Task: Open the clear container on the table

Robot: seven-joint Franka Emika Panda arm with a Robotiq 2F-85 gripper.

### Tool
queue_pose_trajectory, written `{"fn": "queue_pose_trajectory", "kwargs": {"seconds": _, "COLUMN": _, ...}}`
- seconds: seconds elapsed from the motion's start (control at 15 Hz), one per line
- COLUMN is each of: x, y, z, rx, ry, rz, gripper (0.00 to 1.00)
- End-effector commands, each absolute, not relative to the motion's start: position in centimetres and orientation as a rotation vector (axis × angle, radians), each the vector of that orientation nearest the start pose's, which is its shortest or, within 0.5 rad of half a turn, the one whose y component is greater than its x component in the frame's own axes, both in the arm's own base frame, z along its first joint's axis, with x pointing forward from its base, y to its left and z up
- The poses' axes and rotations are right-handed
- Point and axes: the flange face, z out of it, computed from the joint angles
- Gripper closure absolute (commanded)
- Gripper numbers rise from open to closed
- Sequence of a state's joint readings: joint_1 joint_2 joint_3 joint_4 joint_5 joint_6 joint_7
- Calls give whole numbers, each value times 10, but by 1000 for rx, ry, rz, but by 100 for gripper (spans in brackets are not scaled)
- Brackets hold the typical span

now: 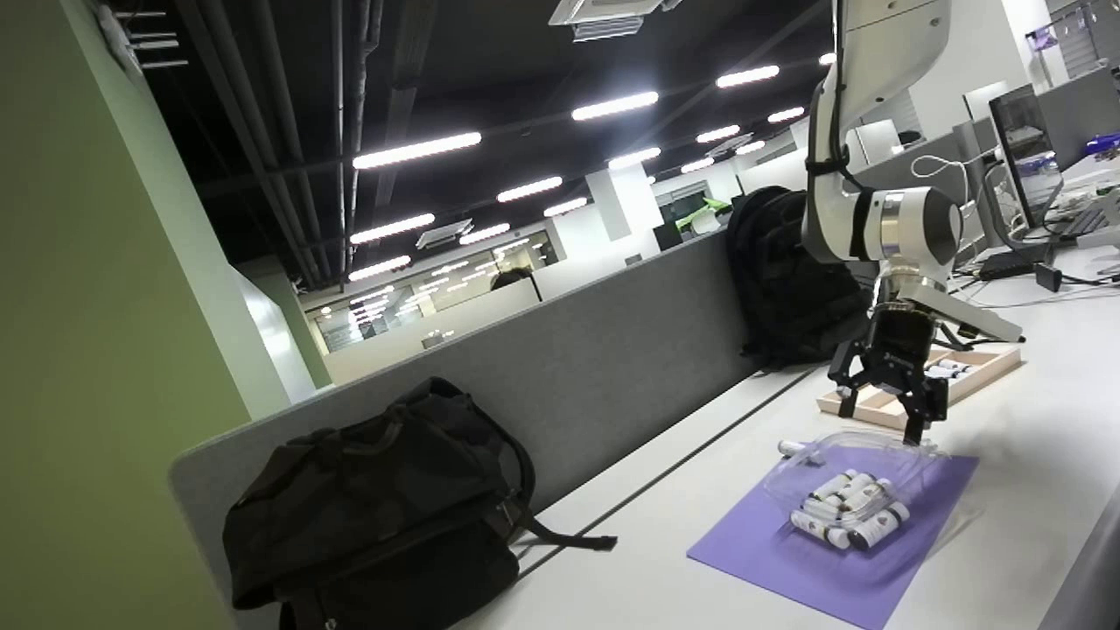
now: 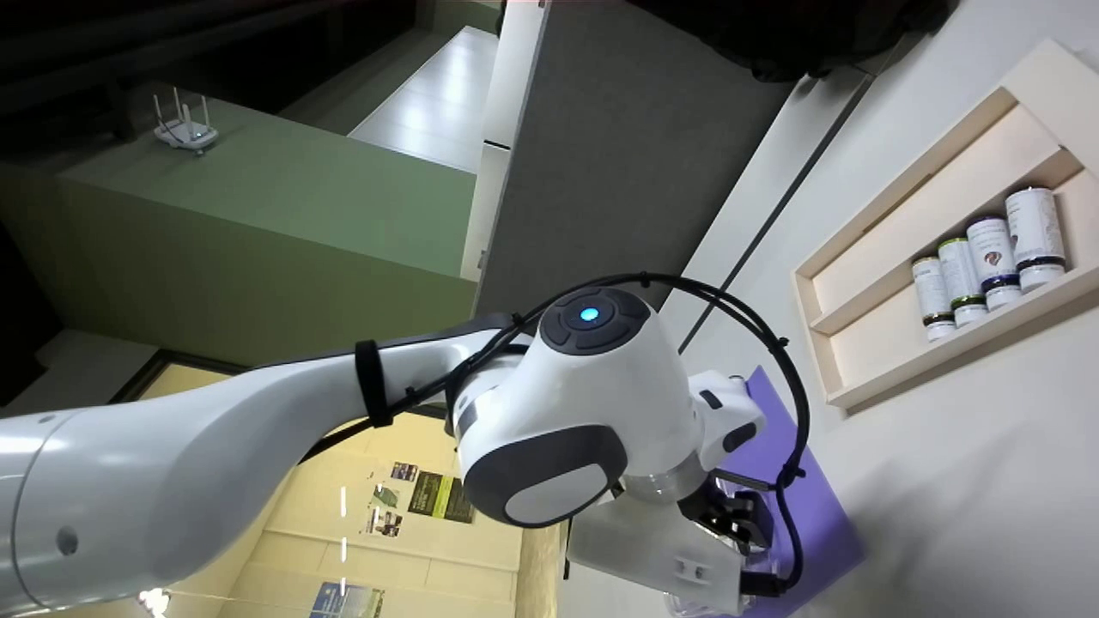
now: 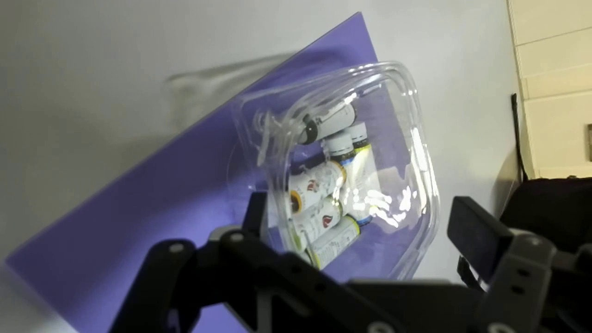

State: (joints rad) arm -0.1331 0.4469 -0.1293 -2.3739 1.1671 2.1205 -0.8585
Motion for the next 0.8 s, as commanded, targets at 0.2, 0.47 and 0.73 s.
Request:
{"fn": "queue_pose_trajectory", "kwargs": {"seconds": 0.2, "x": 433, "y": -78, "z": 126, "rx": -2287, "ry": 590, "rz": 286, "gripper": 0}}
{"fn": "queue_pose_trajectory", "kwargs": {"seconds": 0.47, "x": 435, "y": -81, "z": 133, "rx": -2257, "ry": 552, "rz": 240, "gripper": 0}}
{"fn": "queue_pose_trajectory", "kwargs": {"seconds": 0.73, "x": 435, "y": -85, "z": 142, "rx": -2207, "ry": 504, "rz": 137, "gripper": 0}}
